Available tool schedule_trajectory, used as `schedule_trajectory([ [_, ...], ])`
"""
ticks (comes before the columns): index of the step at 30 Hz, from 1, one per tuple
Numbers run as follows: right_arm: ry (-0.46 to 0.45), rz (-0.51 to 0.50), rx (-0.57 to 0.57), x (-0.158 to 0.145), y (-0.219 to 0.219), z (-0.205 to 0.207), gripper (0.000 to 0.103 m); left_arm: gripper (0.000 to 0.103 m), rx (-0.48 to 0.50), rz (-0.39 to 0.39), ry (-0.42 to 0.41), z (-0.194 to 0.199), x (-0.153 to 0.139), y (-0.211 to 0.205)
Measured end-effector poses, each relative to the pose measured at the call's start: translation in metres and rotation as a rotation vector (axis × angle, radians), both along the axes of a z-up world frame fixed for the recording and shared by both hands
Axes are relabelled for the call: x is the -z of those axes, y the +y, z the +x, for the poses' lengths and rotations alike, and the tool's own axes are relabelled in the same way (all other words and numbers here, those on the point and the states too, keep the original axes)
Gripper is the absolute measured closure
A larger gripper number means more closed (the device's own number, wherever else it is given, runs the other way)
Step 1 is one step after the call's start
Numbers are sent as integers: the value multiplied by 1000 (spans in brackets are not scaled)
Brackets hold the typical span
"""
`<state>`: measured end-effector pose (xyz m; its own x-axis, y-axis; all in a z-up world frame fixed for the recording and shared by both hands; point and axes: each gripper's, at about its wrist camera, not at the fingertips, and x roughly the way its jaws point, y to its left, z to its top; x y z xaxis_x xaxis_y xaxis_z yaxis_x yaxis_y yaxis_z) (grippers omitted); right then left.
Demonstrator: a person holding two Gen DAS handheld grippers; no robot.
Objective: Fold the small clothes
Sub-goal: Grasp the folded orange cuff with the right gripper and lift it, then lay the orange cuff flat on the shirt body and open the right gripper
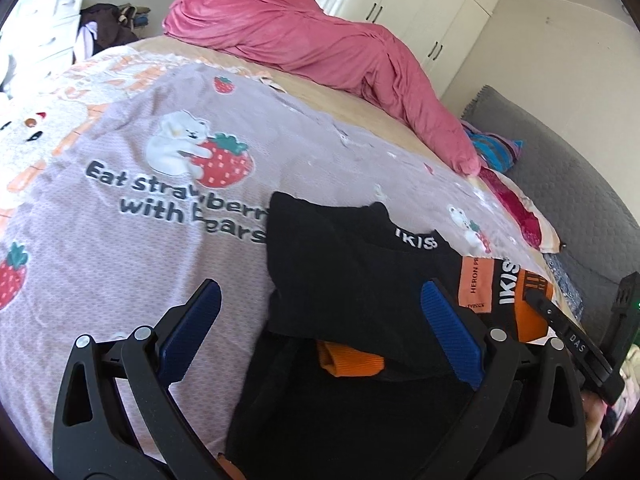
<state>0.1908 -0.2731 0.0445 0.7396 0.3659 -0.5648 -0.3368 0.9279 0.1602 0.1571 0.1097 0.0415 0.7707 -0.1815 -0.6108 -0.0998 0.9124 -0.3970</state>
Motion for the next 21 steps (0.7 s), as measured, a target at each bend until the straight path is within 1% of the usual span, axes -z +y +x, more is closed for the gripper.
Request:
schedule_trajectory([
  [7,26,26,43,4,-18,10,91,9,49,17,4,23,-8,-12],
  [9,32,29,48,6,-21,12,91,12,58,23,5,29,-8,-13],
  [12,38,37,54,7,-23,13,91,24,80,28,28,43,-1,-17],
  [13,38,39,55,7,-24,13,91,31,91,31,33,45,3,-20],
  [14,39,38,56,7,-24,13,91,35,100,32,35,46,5,-22],
  [15,40,37,58,7,-25,12,91,36,105,29,39,47,8,-24],
  [17,42,35,64,8,-26,13,91,43,119,11,52,49,17,-27],
  [18,44,33,66,9,-26,13,91,44,125,10,58,50,19,-28],
  [21,64,25,83,12,-28,14,91,47,134,52,65,52,25,-34],
])
